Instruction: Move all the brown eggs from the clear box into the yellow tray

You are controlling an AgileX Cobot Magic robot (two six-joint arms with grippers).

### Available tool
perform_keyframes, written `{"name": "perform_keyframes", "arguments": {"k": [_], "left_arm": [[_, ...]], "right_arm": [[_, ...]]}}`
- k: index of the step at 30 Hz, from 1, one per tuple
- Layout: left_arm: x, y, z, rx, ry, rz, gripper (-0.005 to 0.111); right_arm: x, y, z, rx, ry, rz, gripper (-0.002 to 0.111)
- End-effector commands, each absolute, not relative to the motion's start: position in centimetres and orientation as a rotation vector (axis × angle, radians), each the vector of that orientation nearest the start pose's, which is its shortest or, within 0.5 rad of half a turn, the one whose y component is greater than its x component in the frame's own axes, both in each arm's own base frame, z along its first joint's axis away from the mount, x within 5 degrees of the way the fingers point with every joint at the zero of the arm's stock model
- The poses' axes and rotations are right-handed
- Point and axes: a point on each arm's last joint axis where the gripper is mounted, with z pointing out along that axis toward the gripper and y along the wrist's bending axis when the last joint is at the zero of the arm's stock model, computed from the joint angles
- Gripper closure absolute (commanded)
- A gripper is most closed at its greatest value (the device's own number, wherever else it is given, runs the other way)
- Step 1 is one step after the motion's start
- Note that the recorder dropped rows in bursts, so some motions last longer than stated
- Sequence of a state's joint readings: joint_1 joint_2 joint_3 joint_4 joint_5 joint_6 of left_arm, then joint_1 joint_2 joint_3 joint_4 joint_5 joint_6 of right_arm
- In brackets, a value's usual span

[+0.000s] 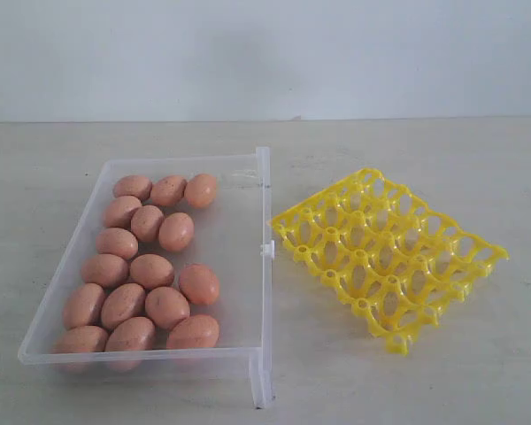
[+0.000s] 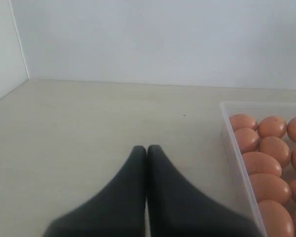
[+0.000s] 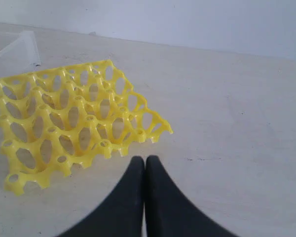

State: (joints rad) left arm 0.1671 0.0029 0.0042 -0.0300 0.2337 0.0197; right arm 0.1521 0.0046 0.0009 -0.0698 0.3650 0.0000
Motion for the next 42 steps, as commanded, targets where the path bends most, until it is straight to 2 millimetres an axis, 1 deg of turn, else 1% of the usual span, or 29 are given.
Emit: {"name": "perform_keyframes", "arguments": {"k": [1,6,10,13,15,16,20,23,24,26,27,29,30,31,33,34,35,36,37,39,40,41,42], "left_arm": [[5.5,0.8,19.2,-0.146,1.711,0.104,0.111],[5.5,0.8,19.2,-0.146,1.711,0.104,0.111],[5.5,0.8,19.2,-0.146,1.711,0.104,0.111],[5.5,0.8,19.2,-0.146,1.711,0.104,0.111],[5.5,0.8,19.2,-0.146,1.711,0.104,0.111],[5.5,0.8,19.2,-0.146,1.711,0.104,0.111],[5.5,0.8,19.2,-0.146,1.711,0.104,0.111],[5.5,0.8,19.2,-0.146,1.711,0.104,0.111],[5.5,0.8,19.2,-0.146,1.711,0.104,0.111],[5.5,0.8,19.2,-0.146,1.711,0.104,0.111],[5.5,0.8,19.2,-0.146,1.711,0.104,0.111],[5.5,0.8,19.2,-0.146,1.711,0.104,0.111],[5.5,0.8,19.2,-0.146,1.711,0.104,0.111],[5.5,0.8,19.2,-0.146,1.711,0.104,0.111],[5.5,0.8,19.2,-0.146,1.711,0.104,0.111],[5.5,0.8,19.2,-0.146,1.711,0.104,0.111],[5.5,0.8,19.2,-0.146,1.711,0.104,0.111],[5.5,0.8,19.2,-0.146,1.711,0.104,0.111],[5.5,0.8,19.2,-0.146,1.711,0.104,0.111],[5.5,0.8,19.2,-0.138,1.711,0.096,0.111],[5.5,0.7,19.2,-0.133,1.712,0.092,0.111],[5.5,0.7,19.2,-0.126,1.712,0.086,0.111],[5.5,0.7,19.2,-0.123,1.712,0.083,0.111]], "right_arm": [[5.3,0.5,18.0,-0.185,1.837,0.026,0.108],[5.3,0.5,18.0,-0.185,1.837,0.026,0.108],[5.3,0.3,18.1,-0.313,1.819,-0.106,0.108],[5.3,0.2,18.1,-0.352,1.808,-0.160,0.108],[5.4,0.2,18.4,-0.350,1.774,-0.157,0.108],[5.5,0.4,18.7,-0.330,1.743,-0.129,0.108],[5.6,0.9,20.4,-0.023,1.590,0.220,0.108],[5.5,0.8,21.6,0.267,1.451,0.525,0.108],[5.5,0.7,21.7,0.382,1.420,0.647,0.108],[5.5,0.5,21.9,0.538,1.363,0.810,0.108],[5.5,0.5,22.0,0.578,1.340,0.851,0.108],[5.4,0.2,22.5,0.579,1.281,0.849,0.108],[5.3,-0.1,23.0,0.567,1.213,0.830,0.108],[5.1,-0.5,23.7,0.563,1.121,0.816,0.108],[4.0,-2.1,25.8,0.605,0.785,0.798,0.108],[3.7,-2.7,26.9,0.634,0.683,0.790,0.108],[3.5,-3.0,28.8,0.636,0.615,0.774,0.108],[3.9,-2.9,31.0,0.605,0.623,0.744,0.108],[4.9,-2.2,32.8,0.547,0.705,0.709,0.108],[7.6,0.1,37.5,0.281,0.928,0.569,0.108],[8.7,1.0,39.7,0.170,0.994,0.510,0.108],[10.7,1.9,41.3,0.069,1.101,0.452,0.108],[13.0,2.6,42.5,0.012,1.206,0.413,0.108]]}}
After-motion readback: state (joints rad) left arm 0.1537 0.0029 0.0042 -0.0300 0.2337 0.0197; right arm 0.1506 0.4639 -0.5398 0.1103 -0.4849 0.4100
